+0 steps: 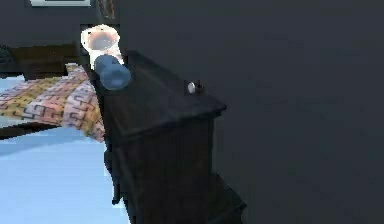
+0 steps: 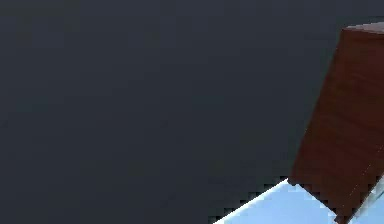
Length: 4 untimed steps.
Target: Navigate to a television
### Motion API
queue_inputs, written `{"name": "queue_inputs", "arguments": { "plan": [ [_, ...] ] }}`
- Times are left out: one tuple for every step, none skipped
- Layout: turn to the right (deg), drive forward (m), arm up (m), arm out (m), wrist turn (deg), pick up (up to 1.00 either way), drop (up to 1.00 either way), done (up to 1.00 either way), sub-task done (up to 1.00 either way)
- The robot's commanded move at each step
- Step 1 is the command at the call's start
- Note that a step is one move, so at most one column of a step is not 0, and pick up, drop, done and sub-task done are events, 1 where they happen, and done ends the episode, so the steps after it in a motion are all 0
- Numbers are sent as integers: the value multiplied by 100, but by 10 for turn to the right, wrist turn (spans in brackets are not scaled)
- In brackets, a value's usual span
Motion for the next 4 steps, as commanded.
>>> {"name": "queue_inputs", "arguments": {
  "plan": [
    [450, 0, 0, 0, 0, 0, 0, 0, 0],
    [450, 0, 0, 0, 0, 0, 0, 0, 0],
    [450, 0, 0, 0, 0, 0, 0, 0, 0],
    [360, 0, 0, 0, 0, 0, 0, 0, 0]
  ]
}}
